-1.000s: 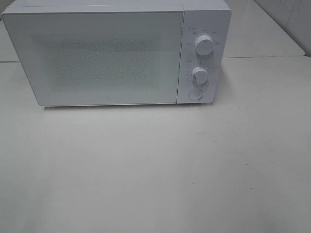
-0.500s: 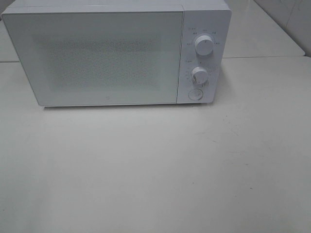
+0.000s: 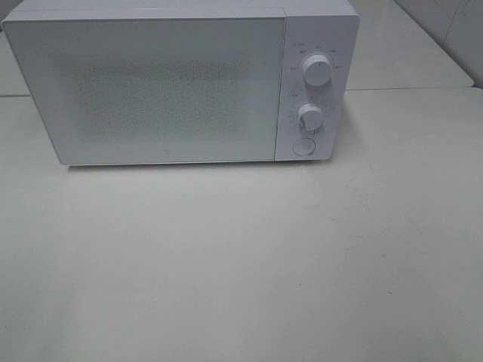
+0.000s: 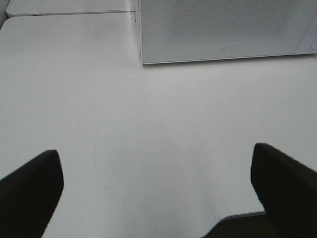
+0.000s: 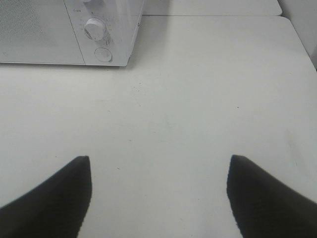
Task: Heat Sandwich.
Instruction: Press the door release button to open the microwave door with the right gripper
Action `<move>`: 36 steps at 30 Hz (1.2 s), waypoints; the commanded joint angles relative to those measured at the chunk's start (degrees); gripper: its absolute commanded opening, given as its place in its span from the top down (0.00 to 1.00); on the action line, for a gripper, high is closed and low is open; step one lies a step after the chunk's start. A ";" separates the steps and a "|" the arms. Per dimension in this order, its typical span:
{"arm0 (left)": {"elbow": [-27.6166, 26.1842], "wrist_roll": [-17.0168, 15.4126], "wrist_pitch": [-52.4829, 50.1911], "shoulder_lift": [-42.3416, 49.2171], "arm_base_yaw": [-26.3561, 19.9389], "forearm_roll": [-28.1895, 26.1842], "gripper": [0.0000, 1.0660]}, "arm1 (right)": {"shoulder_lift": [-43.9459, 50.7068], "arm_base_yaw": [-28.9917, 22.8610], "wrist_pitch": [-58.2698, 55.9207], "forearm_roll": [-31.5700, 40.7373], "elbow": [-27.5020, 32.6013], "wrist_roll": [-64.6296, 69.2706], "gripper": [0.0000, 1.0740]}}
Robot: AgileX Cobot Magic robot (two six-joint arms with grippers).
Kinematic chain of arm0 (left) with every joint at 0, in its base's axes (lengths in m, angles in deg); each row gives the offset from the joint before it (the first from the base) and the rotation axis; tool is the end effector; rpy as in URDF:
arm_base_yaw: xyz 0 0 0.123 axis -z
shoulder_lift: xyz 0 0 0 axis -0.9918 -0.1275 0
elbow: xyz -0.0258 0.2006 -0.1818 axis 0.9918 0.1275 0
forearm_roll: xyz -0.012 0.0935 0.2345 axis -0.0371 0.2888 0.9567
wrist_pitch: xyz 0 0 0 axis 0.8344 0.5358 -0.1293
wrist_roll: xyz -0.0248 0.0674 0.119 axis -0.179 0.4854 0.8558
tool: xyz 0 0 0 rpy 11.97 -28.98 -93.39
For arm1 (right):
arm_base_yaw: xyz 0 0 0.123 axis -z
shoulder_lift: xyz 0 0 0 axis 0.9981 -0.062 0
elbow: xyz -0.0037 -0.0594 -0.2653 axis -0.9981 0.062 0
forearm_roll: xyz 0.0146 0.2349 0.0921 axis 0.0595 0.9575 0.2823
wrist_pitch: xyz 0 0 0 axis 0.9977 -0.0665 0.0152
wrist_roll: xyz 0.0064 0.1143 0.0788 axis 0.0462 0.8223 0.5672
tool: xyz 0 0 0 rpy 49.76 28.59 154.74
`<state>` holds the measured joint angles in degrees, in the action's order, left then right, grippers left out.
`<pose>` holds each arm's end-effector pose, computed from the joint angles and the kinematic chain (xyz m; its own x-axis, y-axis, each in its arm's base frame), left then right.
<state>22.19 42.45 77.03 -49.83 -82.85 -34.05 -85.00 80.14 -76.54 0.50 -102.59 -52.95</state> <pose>0.0477 -0.0162 0.2600 -0.4433 0.0648 -0.8940 0.1319 0.9912 0.0064 0.0534 0.0051 0.2607 -0.4144 -0.0042 -0.9101 -0.0873 0.9956 0.0352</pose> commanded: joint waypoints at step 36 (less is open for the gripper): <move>0.00 -0.17 -0.52 0.34 -0.29 -0.46 0.09 | -7.73 0.23 11.69 -0.69 -1.66 -2.58 0.29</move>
<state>22.19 42.45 77.03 -49.83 -82.85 -34.05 -92.51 80.14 -66.69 0.33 -103.97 -54.55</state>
